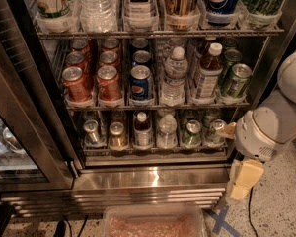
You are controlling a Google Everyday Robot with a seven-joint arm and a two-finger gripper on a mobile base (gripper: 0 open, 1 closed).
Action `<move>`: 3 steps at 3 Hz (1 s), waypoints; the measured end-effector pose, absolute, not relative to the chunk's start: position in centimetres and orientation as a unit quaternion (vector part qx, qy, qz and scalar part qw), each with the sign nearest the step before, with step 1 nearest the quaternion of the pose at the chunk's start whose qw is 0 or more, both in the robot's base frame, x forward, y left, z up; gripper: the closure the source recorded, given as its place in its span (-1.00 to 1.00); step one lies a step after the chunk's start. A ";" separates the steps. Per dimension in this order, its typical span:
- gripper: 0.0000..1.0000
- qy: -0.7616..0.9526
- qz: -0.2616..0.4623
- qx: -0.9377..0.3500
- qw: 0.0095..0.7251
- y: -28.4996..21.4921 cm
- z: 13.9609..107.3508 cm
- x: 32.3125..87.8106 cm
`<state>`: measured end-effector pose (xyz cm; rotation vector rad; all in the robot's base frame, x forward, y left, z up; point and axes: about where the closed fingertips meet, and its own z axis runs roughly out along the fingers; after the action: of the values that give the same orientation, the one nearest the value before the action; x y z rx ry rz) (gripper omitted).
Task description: Pick blue plastic bottle from bottom shelf of fridge
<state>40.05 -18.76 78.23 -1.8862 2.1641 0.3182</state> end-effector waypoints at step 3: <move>-1.00 0.715 0.141 -0.653 0.205 -12.7 68.4 43.0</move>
Offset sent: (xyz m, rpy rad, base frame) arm 0.0391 0.0733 -0.1196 0.1732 -0.1138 0.0229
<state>42.97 -12.66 68.42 -1.8201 1.9932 0.3930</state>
